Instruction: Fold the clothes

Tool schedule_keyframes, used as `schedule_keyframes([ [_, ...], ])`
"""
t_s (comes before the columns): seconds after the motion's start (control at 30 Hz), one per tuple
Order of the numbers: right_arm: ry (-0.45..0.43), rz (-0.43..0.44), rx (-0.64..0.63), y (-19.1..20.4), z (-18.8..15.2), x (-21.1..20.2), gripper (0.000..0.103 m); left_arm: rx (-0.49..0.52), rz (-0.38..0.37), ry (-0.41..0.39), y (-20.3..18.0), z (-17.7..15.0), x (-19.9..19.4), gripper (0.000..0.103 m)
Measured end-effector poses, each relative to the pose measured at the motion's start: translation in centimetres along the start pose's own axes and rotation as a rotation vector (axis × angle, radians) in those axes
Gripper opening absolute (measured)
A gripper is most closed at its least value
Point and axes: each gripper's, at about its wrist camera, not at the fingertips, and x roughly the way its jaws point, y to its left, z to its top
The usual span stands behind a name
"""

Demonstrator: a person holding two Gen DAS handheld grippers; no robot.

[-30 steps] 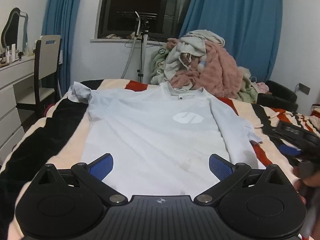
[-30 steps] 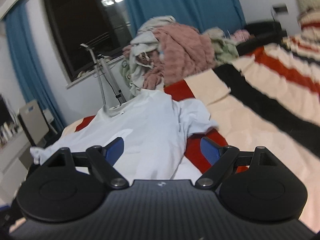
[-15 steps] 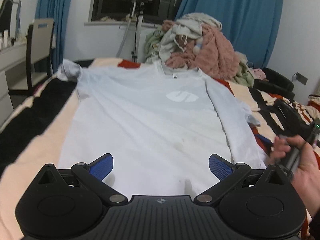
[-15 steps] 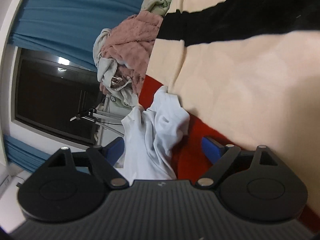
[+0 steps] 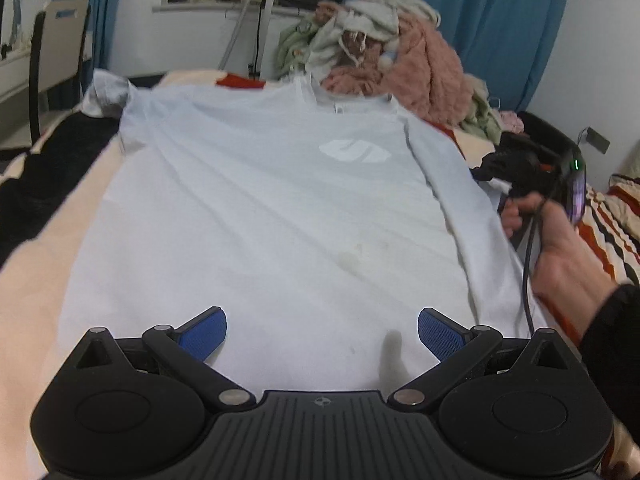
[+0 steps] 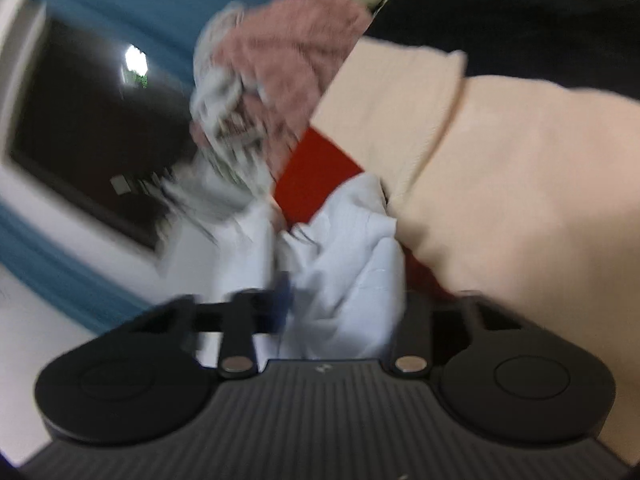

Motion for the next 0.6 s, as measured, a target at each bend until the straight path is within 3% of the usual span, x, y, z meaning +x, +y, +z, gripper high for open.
schedule_keyframes([
  [0.03, -0.019, -0.015, -0.044, 0.5, 0.7, -0.1, 0.012, -0.005, 0.002, 0.012, 0.0, 0.0, 0.3, 0.103],
  [0.07, -0.04, -0.03, -0.087, 1.1, 1.4, -0.2, 0.011, -0.009, 0.004, 0.023, 0.1, 0.1, 0.7, 0.103],
  [0.27, -0.179, -0.135, -0.301, 1.8, 7.5, -1.4, 0.009, -0.004, 0.014, 0.006, 0.2, 0.0, 1.0, 0.103],
  [0.43, -0.179, -0.327, -0.42, -1.6, 11.4, 0.8, 0.009, 0.025, 0.015, -0.004, -0.2, 0.4, 2.0, 0.103],
  [0.6, -0.165, -0.305, -0.436, -3.1, 11.5, 1.2, 0.014, 0.034, 0.007, -0.021, 0.0, 1.0, 2.6, 0.103],
])
